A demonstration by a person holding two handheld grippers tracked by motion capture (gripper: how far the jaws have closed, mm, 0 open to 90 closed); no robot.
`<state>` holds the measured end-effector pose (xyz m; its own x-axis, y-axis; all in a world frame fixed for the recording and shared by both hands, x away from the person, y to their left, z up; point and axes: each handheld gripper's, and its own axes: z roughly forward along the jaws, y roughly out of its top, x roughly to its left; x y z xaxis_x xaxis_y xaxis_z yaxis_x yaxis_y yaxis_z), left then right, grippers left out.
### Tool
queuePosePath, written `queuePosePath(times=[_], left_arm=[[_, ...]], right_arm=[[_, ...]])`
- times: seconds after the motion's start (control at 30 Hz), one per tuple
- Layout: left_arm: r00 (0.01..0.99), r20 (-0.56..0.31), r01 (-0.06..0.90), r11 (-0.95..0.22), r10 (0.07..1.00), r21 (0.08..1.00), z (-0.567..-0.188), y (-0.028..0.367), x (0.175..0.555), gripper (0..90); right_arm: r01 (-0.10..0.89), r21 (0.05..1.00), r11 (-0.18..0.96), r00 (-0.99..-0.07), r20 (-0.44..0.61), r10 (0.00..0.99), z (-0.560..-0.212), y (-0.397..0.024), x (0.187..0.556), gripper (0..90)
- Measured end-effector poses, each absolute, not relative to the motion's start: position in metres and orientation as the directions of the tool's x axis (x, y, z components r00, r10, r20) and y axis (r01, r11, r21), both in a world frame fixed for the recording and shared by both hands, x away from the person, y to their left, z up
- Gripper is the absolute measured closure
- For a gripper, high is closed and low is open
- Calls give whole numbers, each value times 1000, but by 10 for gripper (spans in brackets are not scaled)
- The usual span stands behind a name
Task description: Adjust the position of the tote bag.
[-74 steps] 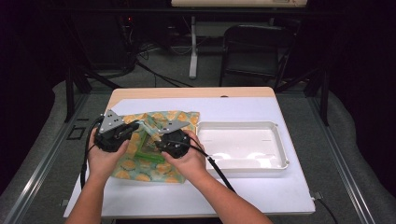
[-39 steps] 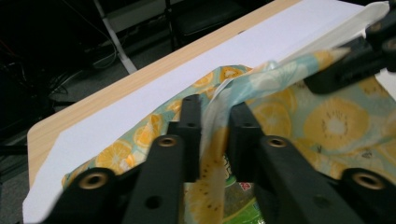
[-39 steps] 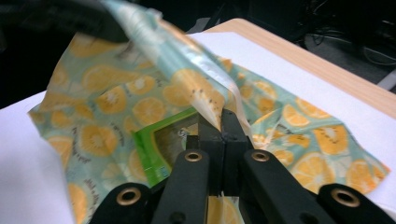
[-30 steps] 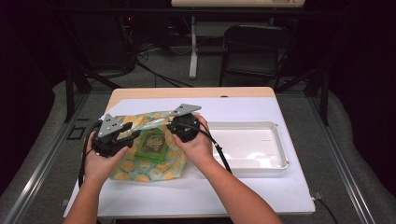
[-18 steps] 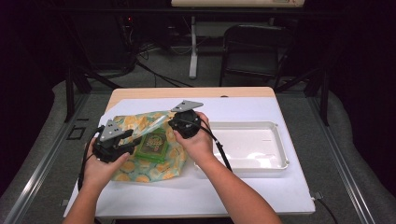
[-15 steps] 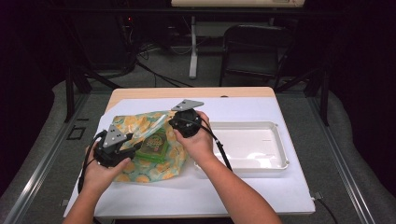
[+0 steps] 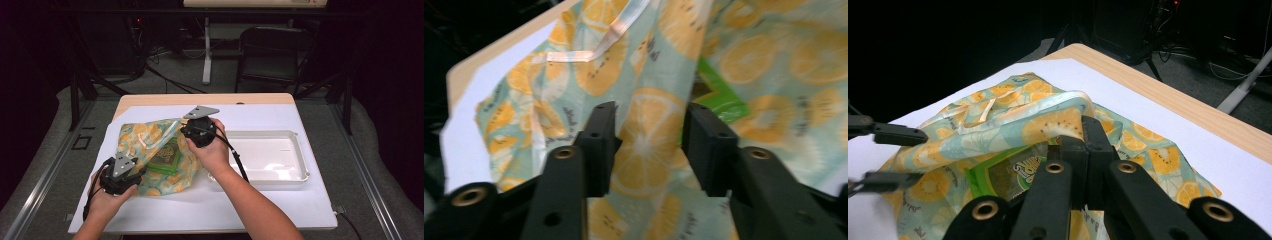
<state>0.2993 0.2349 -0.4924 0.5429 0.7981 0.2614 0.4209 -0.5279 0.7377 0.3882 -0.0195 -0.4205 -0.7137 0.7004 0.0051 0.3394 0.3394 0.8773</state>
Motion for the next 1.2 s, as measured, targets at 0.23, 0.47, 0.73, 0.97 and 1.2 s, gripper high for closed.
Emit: queuePosePath(times=[0.23,0.47,0.73,0.97,1.2], left_arm=[[505,301,427,-537,809,728,-488,233,316,808],[481,291,423,-510,827,749,-473,235,332,897],[466,258,434,-473,846,767,-465,241,349,900],[460,239,453,-457,855,765,-463,242,361,900],[457,227,476,-453,860,754,-467,240,376,900]], right_arm=[[338,878,338,-709,1,705,-419,-23,389,900],[331,876,350,-697,-23,717,-418,-27,390,900],[323,875,362,-687,-47,725,-419,-27,392,899],[342,856,389,-668,-70,741,-426,-26,401,894],[369,836,407,-644,-86,760,-434,-25,413,892]])
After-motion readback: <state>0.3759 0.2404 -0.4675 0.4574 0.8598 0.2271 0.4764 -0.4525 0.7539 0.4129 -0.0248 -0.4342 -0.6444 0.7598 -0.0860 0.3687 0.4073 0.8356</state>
